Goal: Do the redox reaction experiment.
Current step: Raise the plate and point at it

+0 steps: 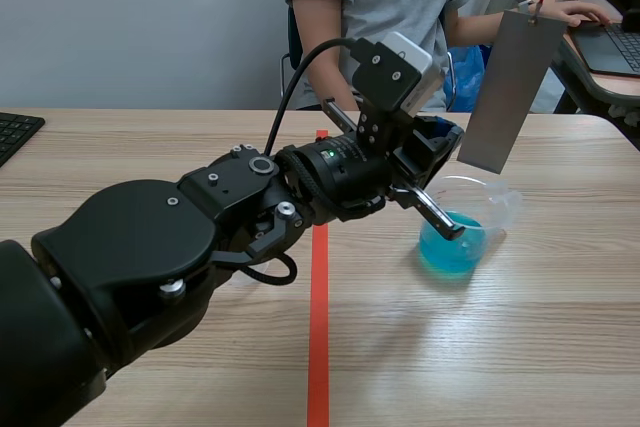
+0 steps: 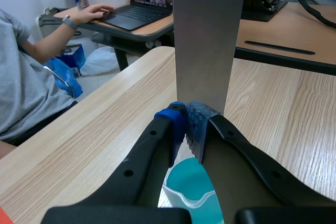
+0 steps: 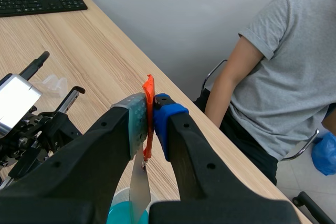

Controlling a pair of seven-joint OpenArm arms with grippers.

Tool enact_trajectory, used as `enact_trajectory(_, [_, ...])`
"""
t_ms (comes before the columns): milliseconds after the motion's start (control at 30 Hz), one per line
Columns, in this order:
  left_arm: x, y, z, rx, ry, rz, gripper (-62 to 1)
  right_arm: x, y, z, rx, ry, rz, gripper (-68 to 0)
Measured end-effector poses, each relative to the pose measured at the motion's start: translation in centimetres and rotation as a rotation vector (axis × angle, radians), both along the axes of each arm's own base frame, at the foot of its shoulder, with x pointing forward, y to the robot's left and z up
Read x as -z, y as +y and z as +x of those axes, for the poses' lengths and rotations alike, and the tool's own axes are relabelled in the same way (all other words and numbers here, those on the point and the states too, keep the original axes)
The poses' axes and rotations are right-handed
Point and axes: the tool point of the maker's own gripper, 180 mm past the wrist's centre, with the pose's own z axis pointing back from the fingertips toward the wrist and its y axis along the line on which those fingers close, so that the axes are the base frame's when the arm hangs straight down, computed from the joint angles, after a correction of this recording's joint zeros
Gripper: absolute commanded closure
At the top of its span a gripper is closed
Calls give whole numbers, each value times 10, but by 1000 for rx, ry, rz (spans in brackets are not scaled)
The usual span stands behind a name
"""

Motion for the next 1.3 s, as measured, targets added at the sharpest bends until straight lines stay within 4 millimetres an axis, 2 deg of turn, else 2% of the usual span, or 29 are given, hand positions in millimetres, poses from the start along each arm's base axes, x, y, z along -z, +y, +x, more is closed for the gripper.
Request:
enact_trajectory(367, [0,0,0,0,1,1,-31,0,0,0,0,0,0,-11])
enact_trajectory(633, [9,6,2,-8,13,36,-31,0,0,0,0,0,0,-11])
enact_trajectory(867, [36,47,7,-45,18,131,-31,0,0,0,0,0,0,-11])
enact_trajectory(1067, [60,90,-8,-66,47,160,-32,0,0,0,0,0,0,-11])
enact_trajectory(1200, [54,117,-25,-53,32,178,-32,0,0,0,0,0,0,-11])
enact_trajectory(1300, [38,131,-37,-42,-1,182,-31,0,0,0,0,0,0,-11])
